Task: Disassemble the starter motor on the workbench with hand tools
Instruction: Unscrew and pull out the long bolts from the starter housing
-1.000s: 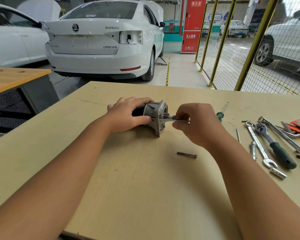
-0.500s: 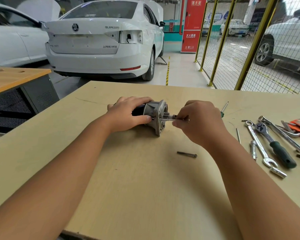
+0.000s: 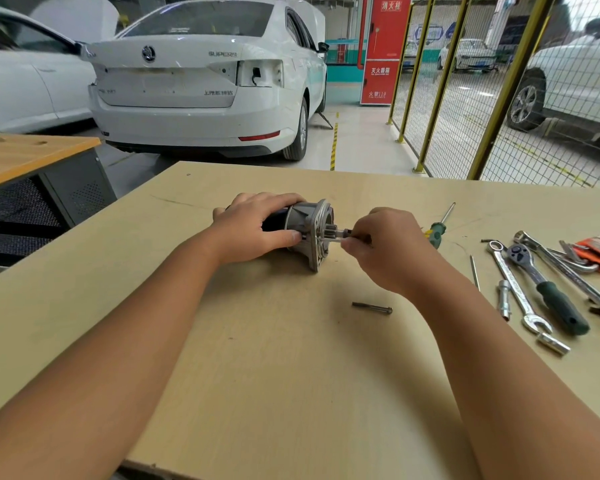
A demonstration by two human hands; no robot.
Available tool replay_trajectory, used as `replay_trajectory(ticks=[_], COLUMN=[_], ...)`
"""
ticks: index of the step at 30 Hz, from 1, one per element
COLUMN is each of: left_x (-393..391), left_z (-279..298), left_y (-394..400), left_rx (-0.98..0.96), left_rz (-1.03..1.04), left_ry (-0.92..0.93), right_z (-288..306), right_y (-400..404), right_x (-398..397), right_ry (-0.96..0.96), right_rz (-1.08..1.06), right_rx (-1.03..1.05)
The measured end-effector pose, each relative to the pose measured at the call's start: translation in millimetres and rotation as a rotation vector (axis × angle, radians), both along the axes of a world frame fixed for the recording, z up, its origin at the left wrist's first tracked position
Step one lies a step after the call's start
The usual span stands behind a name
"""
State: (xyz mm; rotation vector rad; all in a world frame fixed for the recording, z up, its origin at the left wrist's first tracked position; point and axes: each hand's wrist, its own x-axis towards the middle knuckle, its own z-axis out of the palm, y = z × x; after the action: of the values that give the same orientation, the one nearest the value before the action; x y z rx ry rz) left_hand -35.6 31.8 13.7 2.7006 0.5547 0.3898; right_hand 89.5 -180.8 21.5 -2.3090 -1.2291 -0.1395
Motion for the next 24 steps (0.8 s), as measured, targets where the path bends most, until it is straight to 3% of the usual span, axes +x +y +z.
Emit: replay_trajectory(ticks=[6, 16, 24], left_x=[0.5, 1.9, 1.6], left_z=[-0.8, -2.4, -2.4], left_y=[1.5, 3.0, 2.6], left_rx=[0.001, 0.015, 0.009], left_rz=[0.000, 0.007, 0.009], left_ry=[-0.006, -0.009, -0.001], right_z=[1.2, -1.0, 1.2], right_y=[0.1, -1.0, -0.2], right_x=[-7.5, -4.5, 2.8], right_ry=[-0.137, 0.034, 0.020], right_rz=[-0.089, -0.061, -0.075], right_rx=[0.010, 0.039, -0.078])
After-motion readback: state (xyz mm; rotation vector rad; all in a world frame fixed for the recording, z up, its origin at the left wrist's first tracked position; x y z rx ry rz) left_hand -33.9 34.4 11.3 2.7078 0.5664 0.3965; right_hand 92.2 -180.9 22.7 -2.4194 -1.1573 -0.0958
